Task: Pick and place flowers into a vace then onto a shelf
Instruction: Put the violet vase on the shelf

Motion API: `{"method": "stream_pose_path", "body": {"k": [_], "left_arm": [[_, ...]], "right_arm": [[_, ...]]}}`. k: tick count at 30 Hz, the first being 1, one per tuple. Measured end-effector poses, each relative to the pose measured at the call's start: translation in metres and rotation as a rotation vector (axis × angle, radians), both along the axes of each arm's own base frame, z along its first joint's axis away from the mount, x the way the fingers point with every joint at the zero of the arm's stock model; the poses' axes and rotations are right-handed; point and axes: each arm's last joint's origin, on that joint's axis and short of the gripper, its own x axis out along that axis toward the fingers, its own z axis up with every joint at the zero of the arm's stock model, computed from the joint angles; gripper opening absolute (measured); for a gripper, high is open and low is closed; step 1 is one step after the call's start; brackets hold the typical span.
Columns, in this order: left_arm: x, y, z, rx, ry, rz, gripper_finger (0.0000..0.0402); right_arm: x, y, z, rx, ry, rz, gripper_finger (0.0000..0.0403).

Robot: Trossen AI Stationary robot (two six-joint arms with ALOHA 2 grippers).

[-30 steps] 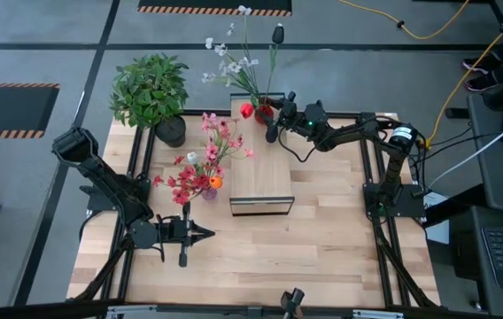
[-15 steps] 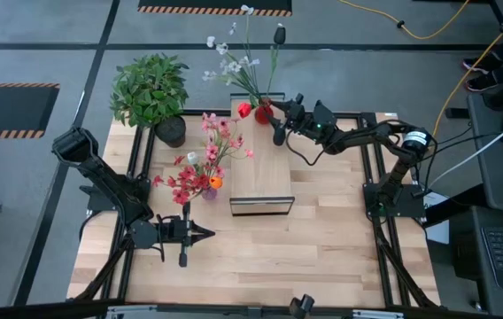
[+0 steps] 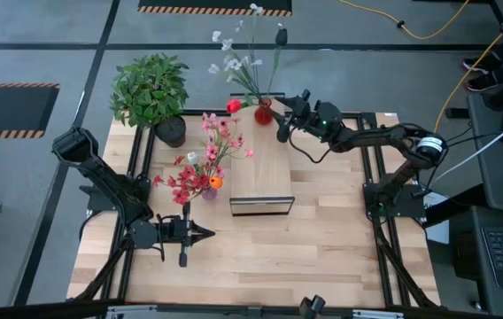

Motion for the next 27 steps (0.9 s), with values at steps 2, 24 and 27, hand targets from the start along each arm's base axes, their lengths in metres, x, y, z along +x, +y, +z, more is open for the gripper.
{"method": "stream_pose_path", "body": {"k": [2,24,27], "left_arm": [[0.0,0.0,0.0,0.0,0.0,0.0,0.0006],[-0.017,-0.016,0.002,0.002,-0.014,-0.035,0.0006],[-0.024,-0.026,0.009,-0.008,-0.034,-0.04,0.0006]], "right_arm": [[-0.002,0.001,0.002,0.007,0.013,-0.001,0.0234],[-0.066,0.061,0.07,0.074,0.221,0.003,0.0173],[-0.071,0.085,0.075,0.106,0.245,0.087,0.0125]]}}
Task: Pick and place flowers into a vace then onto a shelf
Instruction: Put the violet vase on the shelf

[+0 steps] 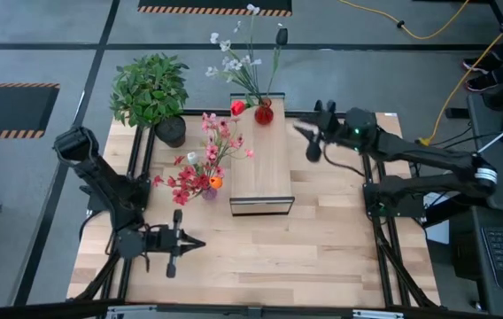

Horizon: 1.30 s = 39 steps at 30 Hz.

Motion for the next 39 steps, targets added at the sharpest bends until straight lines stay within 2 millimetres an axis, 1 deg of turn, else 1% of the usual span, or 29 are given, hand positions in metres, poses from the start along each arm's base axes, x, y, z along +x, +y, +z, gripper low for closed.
{"method": "stream_pose_path", "body": {"k": [5,7,11,14,15,18,21,23,26,29,34,39], "left_arm": [[-0.007,-0.011,0.006,0.044,0.019,0.046,0.0006],[-0.008,-0.011,0.003,0.028,0.043,0.061,0.0006],[-0.01,-0.008,-0.005,-0.034,0.083,0.095,0.0006],[-0.011,-0.006,-0.008,-0.056,0.088,0.126,0.0006],[-0.011,-0.006,-0.008,-0.056,0.089,0.129,0.0007],[-0.011,-0.005,-0.009,-0.029,0.096,0.124,0.0014],[-0.011,-0.005,-0.009,-0.01,0.099,0.121,0.0033],[-0.011,-0.005,-0.009,-0.006,0.101,0.12,0.0052],[-0.011,-0.004,-0.011,0.017,0.113,0.12,0.009],[-0.011,-0.002,-0.013,0.021,0.127,0.134,0.0134],[-0.006,0.006,-0.018,0.037,0.148,0.192,0.0202],[-0.001,0.013,-0.019,0.063,0.142,0.262,0.0245]], "right_arm": [[0.003,0.044,-0.006,0.072,0.087,0.164,0.0032],[0.006,0.061,-0.006,0.064,0.091,0.194,0.0009],[0.007,0.094,-0.006,0.054,0.081,0.199,0.0014],[0.006,0.119,-0.007,0.045,0.06,0.208,0.001],[0.005,0.127,-0.01,0.041,0.048,0.218,0.0006],[-0.001,0.147,-0.029,0.036,-0.004,0.249,0.0004],[-0.009,0.159,-0.048,0.063,-0.074,0.281,0.001],[-0.014,0.163,-0.06,0.082,-0.111,0.306,0.0011],[-0.022,0.167,-0.073,0.135,-0.162,0.335,0.0005],[-0.029,0.171,-0.087,0.169,-0.17,0.361,0.0003],[-0.034,0.179,-0.101,0.18,-0.15,0.334,0.0006],[-0.034,0.191,-0.109,0.173,-0.121,0.371,0.0006]]}}
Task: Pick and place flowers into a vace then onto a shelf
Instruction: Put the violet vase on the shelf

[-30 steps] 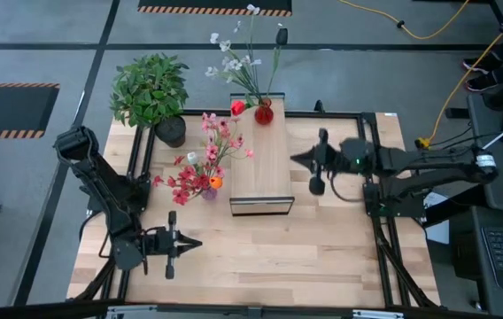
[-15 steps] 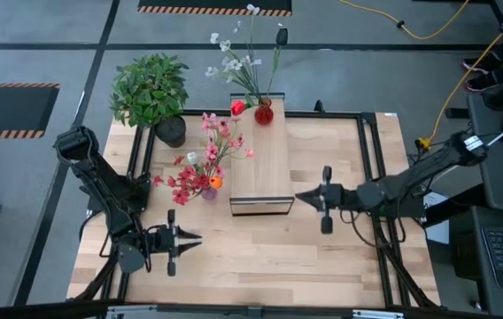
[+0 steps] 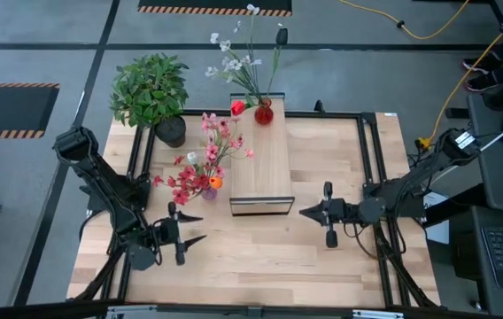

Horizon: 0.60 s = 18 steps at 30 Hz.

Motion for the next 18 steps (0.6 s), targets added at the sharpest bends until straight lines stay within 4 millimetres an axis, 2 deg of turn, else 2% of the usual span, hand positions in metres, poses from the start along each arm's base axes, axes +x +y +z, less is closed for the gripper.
{"method": "stream_pose_path", "body": {"k": [9,18], "left_arm": [[0.007,0.014,-0.005,0.046,0.023,0.093,0.026],[0.003,0.015,-0.009,0.048,0.044,0.101,0.026]], "right_arm": [[0.006,0.007,-0.02,0.003,0.067,-0.069,0.0005],[0.007,0.008,-0.023,-0.012,0.07,-0.066,0.0008]]}}
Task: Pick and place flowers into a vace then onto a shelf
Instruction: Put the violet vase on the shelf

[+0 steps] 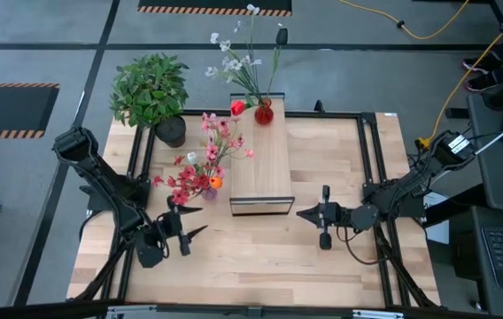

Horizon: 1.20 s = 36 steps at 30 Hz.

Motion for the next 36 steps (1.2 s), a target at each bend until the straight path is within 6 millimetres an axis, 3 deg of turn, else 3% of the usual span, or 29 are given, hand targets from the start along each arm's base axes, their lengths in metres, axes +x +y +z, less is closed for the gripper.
{"method": "stream_pose_path", "body": {"k": [9,22,36], "left_arm": [[-0.007,0.017,-0.012,-0.004,0.043,0.107,0.026],[0.01,0.054,-0.021,-0.08,0.107,0.304,0.026],[0.02,0.071,-0.022,-0.166,0.099,0.406,0.026]], "right_arm": [[0.002,-0.001,0.008,-0.04,-0.062,0.003,0.0009],[0.002,-0.001,0.008,-0.044,-0.061,0.004,0.0009],[0.002,-0.001,0.008,-0.04,-0.062,0.003,0.0009]]}}
